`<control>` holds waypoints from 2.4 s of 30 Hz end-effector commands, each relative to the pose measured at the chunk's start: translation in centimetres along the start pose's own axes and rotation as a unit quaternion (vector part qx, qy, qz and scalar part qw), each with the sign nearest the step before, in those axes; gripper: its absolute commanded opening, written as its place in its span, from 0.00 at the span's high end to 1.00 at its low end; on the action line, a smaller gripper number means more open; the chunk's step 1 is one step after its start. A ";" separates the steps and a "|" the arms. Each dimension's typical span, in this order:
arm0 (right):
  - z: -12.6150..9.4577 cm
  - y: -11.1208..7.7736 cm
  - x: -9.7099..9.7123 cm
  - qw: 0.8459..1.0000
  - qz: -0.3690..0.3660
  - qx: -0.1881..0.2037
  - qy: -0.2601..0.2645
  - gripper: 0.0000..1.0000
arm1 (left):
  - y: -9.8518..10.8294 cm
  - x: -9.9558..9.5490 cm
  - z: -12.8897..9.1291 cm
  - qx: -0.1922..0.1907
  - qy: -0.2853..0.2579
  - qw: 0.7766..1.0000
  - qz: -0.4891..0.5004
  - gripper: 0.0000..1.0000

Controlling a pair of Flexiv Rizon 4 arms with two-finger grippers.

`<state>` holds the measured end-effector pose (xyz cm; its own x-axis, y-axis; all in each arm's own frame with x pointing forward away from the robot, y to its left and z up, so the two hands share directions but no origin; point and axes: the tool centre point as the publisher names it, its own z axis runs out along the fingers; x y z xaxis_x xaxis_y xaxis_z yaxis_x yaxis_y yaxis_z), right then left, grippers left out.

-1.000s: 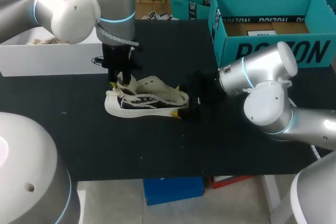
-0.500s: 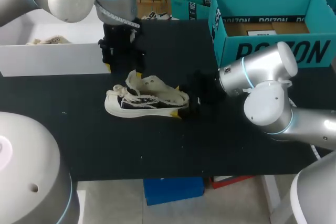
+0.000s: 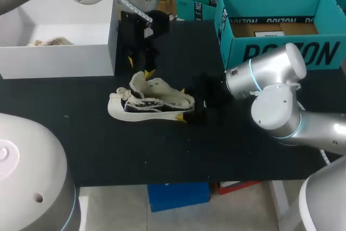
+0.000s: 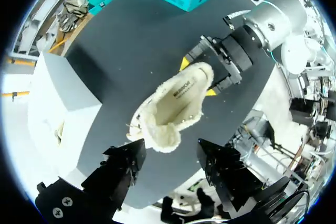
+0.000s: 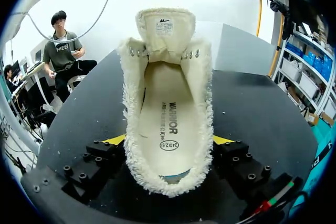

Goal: Take the shoe out of the shoebox, open the shoe tongue, remove and reinsert the insole, then place the shoe into the shoebox

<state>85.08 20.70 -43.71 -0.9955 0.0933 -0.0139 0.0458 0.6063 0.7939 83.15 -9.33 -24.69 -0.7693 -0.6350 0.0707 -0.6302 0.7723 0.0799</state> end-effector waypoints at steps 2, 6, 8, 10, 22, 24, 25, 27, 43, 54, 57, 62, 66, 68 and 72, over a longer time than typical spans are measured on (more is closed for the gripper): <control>0.1 0.0 0.0 1.000 0.001 0.001 0.000 1.00 | -1.5 -0.2 0.5 -0.068 0.076 0.965 0.242 1.00; 0.1 0.0 0.0 1.000 0.001 0.001 0.000 1.00 | -1.7 -0.5 0.7 -0.072 0.106 0.942 0.309 1.00; 0.1 0.0 0.0 1.000 0.001 0.001 0.000 1.00 | -1.8 -0.4 0.8 -0.069 0.109 0.934 0.333 1.00; 0.1 0.0 0.0 1.000 0.001 0.001 0.000 1.00 | -1.7 -0.3 0.9 -0.072 0.115 0.927 0.350 1.00; 0.1 0.0 0.0 1.000 0.001 0.001 0.000 1.00 | -1.7 -0.2 1.0 -0.072 0.115 0.928 0.346 1.00; 0.1 0.0 0.0 1.000 0.001 0.001 0.000 1.00 | -1.7 -0.2 1.0 -0.072 0.115 0.928 0.346 1.00; 0.1 0.0 0.0 1.000 0.001 0.001 0.000 1.00 | -1.7 -0.2 1.0 -0.072 0.115 0.928 0.346 1.00; 0.1 0.0 0.0 1.000 0.001 0.001 0.000 1.00 | -1.7 -0.2 1.0 -0.072 0.115 0.928 0.346 1.00; 0.1 0.0 0.0 1.000 0.001 0.001 0.000 1.00 | -2.1 1.5 3.2 0.034 0.064 0.920 0.384 1.00; 0.1 0.0 0.0 1.000 0.001 0.001 0.000 1.00 | -2.4 1.3 4.9 0.038 0.078 0.920 0.383 1.00; 0.1 0.0 0.0 1.000 0.001 0.001 0.000 1.00 | -2.4 1.3 4.9 0.038 0.078 0.920 0.383 1.00; 0.1 0.0 0.0 1.000 0.001 0.001 0.000 1.00 | -2.4 1.3 4.9 0.038 0.078 0.920 0.383 1.00; 0.1 0.0 0.0 1.000 0.001 0.001 0.000 1.00 | -2.5 1.2 5.7 0.046 0.083 0.917 0.388 1.00; 0.1 0.0 0.0 1.000 0.001 0.001 0.000 1.00 | -2.6 0.9 6.5 0.048 0.077 0.921 0.379 1.00; 0.1 0.0 0.0 1.000 0.001 0.001 0.000 1.00 | -2.7 0.5 7.3 0.059 0.077 0.922 0.374 1.00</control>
<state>85.08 20.70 -43.71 -0.9955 0.0933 -0.0139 0.0457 0.6062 0.7940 83.75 -11.93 -31.26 -0.9740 0.0871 0.2092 0.0582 0.9884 -0.1402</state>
